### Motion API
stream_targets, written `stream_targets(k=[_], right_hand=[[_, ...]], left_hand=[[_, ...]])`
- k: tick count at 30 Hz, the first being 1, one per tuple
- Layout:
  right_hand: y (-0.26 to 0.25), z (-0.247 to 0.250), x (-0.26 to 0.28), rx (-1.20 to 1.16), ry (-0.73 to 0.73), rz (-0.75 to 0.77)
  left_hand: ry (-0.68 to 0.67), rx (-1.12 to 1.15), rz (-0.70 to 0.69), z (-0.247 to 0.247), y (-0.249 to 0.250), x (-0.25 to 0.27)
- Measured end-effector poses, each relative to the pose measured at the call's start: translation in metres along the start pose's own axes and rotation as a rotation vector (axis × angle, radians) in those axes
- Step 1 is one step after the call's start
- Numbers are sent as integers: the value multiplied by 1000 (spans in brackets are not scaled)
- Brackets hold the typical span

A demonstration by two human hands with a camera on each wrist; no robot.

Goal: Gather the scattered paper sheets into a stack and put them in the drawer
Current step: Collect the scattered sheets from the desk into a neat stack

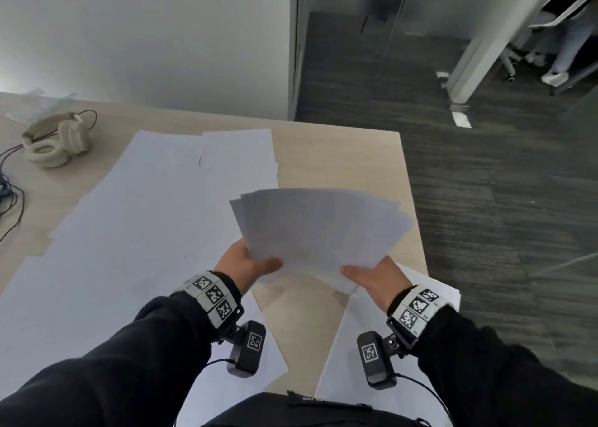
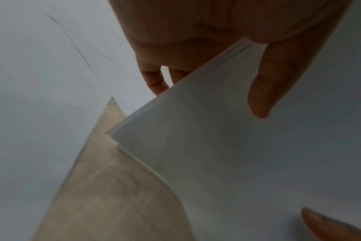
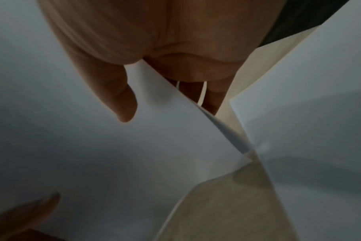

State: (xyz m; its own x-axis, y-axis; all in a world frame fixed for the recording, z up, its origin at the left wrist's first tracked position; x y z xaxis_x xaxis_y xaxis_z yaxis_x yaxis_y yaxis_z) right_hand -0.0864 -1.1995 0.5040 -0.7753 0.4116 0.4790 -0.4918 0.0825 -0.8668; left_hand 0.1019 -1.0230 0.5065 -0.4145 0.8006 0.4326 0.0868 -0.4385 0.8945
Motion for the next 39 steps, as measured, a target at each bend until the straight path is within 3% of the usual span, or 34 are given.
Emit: stream_targets(k=[4, 10, 14, 20, 24, 31, 39], right_hand=[[3, -2, 0, 100, 41, -16], [0, 10, 8, 25, 62, 25], [15, 27, 23, -8, 110, 31], [76, 68, 70, -94, 299, -118], [127, 97, 108, -89, 348, -268], [170, 103, 143, -101, 383, -331], [163, 110, 143, -43, 547, -365]], left_hand=[[61, -199, 93, -7, -7, 0], [64, -63, 57, -17, 3, 3], [11, -163, 62, -41, 9, -2], [-273, -473, 128, -120, -5, -14], [-482, -502, 191, -171, -29, -20], [-434, -572, 276, -193, -53, -23], [-260, -699, 280, -153, -60, -24]])
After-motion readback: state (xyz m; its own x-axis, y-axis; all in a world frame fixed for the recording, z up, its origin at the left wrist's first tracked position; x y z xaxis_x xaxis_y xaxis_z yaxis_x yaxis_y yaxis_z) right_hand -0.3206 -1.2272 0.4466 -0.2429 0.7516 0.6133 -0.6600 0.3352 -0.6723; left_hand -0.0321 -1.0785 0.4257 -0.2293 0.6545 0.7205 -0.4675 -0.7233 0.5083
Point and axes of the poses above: each hand's wrist, its own x-axis away from the middle knuckle, its own z-axis out of the back of the hand, y = z × x, the point moved 5 cm from there along -x, towards the middle knuckle, and after that the axes turned 15 degrees about -y, right-handed, at the moved point
